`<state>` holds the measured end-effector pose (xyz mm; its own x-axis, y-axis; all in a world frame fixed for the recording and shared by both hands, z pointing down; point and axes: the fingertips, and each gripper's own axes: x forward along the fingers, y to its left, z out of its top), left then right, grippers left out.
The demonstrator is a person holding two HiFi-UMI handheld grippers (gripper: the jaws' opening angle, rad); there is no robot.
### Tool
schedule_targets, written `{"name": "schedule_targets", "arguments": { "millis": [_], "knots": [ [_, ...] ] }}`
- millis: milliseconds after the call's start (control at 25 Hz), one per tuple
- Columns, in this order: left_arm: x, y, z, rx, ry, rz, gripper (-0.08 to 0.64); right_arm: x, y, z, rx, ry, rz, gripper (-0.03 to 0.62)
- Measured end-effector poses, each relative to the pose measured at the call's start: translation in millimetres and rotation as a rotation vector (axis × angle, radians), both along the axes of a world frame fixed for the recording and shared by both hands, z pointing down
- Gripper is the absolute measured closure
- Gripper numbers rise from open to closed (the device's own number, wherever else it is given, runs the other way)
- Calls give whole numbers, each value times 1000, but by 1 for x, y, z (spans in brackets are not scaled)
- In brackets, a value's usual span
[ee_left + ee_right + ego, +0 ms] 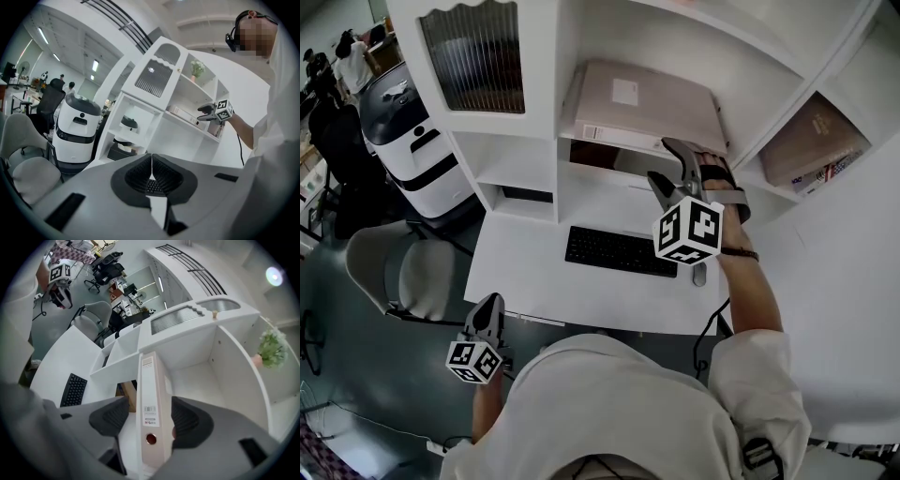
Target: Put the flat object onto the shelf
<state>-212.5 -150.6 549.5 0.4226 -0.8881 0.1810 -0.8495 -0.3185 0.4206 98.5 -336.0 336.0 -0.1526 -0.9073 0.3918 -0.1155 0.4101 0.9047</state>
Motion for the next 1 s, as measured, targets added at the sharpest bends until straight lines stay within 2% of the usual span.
{"name": "schedule_targets", "arguments": {
  "millis": [240, 520, 720, 1000],
  "knots": [
    [5, 5, -1, 5, -2, 17, 555, 2, 25, -5, 34, -85, 2, 383],
    [10, 11, -2, 9, -7, 35, 555, 8, 49, -14, 104, -198, 16, 535],
    [13, 16, -3, 9, -11, 45, 555, 13, 61, -17, 131, -242, 31, 589],
    [16, 20, -2, 7, -10, 59, 555, 16, 74, -16, 142, -312, 49, 589]
  ]
}}
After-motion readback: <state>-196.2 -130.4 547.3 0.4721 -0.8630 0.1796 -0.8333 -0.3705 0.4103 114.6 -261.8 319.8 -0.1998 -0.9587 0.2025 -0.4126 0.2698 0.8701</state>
